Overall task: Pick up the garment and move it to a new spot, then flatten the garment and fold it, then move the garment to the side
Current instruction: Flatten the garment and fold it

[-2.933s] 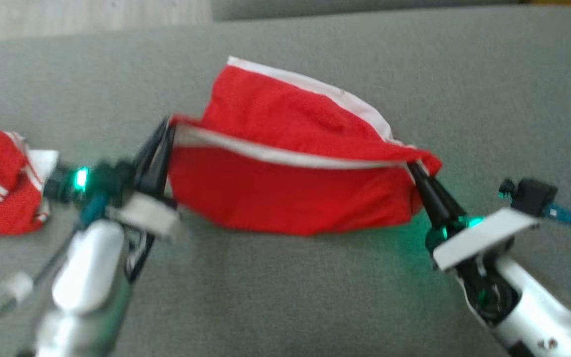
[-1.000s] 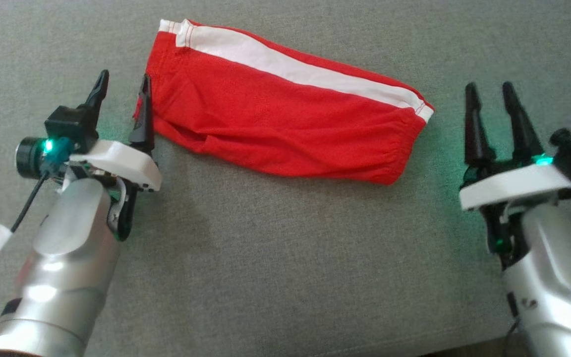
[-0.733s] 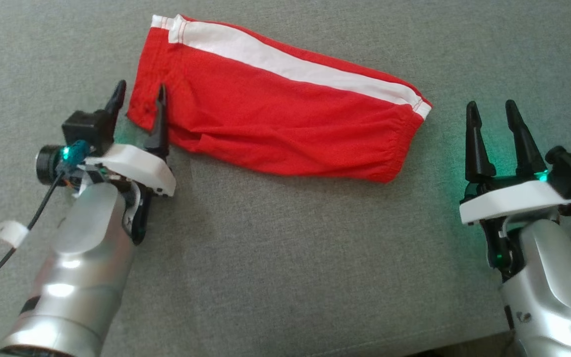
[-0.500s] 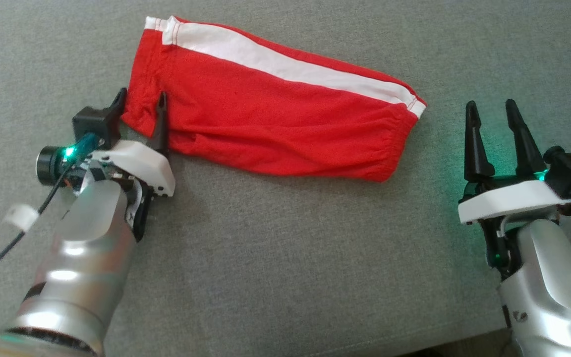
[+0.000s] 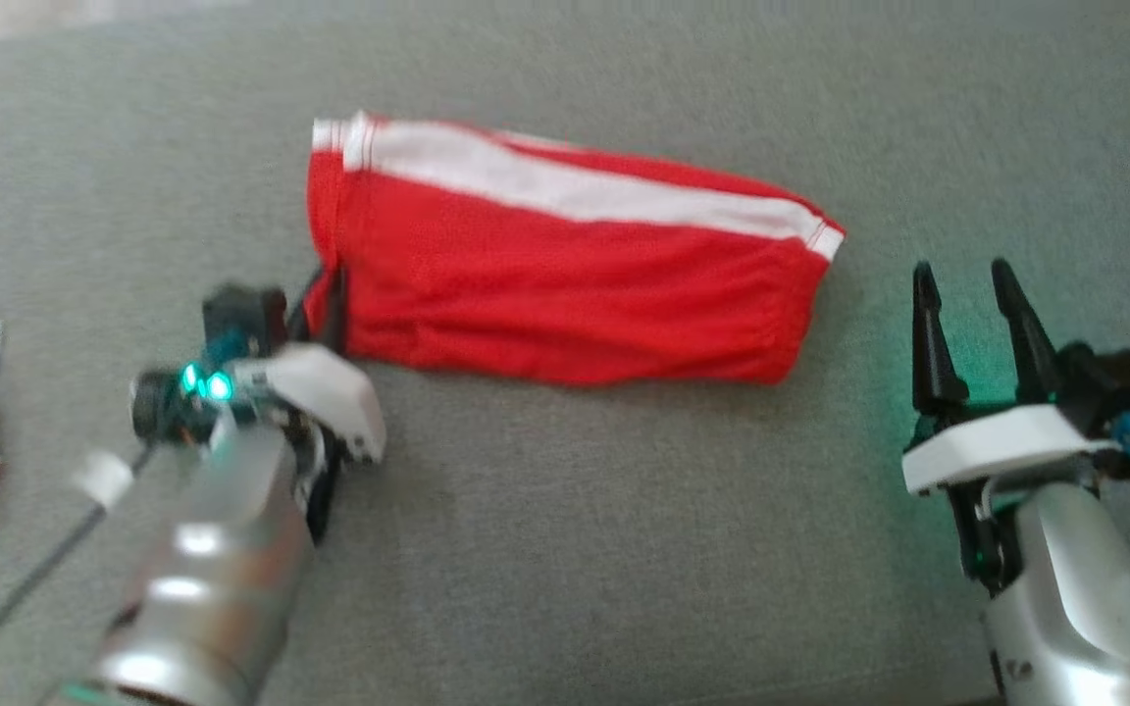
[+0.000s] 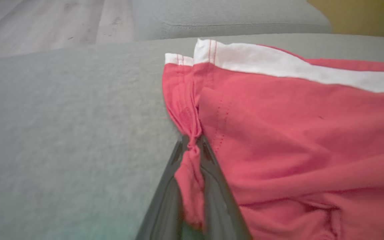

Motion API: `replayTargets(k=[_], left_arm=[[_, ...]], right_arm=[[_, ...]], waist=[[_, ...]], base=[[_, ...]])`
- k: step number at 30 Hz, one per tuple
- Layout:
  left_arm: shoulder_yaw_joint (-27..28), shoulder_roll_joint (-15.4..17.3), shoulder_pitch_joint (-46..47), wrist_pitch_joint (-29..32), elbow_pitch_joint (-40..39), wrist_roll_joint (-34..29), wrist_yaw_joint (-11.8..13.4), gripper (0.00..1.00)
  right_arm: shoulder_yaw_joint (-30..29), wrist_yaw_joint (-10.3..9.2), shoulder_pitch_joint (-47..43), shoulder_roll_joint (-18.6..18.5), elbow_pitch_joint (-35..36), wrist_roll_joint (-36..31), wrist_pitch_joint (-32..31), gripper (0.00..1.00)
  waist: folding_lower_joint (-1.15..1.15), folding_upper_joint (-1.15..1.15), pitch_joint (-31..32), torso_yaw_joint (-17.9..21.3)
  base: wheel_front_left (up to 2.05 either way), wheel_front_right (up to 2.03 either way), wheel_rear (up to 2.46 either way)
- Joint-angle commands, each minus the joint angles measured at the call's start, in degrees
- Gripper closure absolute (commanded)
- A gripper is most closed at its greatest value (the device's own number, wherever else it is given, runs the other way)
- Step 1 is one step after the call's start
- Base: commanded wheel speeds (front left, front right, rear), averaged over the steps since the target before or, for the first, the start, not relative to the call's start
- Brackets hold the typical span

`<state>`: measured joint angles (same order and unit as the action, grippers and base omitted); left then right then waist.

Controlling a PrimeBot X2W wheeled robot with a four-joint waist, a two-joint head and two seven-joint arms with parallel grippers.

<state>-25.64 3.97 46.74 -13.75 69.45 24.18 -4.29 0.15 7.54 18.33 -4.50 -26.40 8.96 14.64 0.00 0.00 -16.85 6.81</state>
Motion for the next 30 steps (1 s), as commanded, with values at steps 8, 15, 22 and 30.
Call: replayTargets(k=[8, 15, 22, 30], left_arm=[[5.17, 0.34, -13.00, -1.22, -10.80, 1.48, 3.86, 1.00], [7.89, -0.15, -24.09, -1.24, -21.51, -0.41, 5.71, 1.00], [9.98, -0.65, -29.32, -1.24, -30.08, -4.79, 6.65, 0.00], [8.83, -1.04, -31.94, -1.24, -31.85, -6.87, 5.35, 0.00]], right_arm=[[0.40, -0.05, -3.61, 0.75, -0.13, -1.19, 0.36, 0.00], [1.99, -0.05, -5.76, 1.01, -1.25, -1.23, 0.36, 0.00], [8.08, -0.05, -3.08, 1.44, -0.49, 1.94, 0.36, 0.00], [7.20, -0.05, -0.70, 1.59, -11.18, 0.89, 0.36, 0.00]], waist=[[0.00, 0.00, 7.83, -5.67], [0.00, 0.00, 9.65, -8.68], [0.00, 0.00, 8.40, -12.05], [0.00, 0.00, 7.14, -15.85]], base=[[0.00, 0.00, 0.00], [0.00, 0.00, 0.00], [0.00, 0.00, 0.00], [0.00, 0.00, 0.00]])
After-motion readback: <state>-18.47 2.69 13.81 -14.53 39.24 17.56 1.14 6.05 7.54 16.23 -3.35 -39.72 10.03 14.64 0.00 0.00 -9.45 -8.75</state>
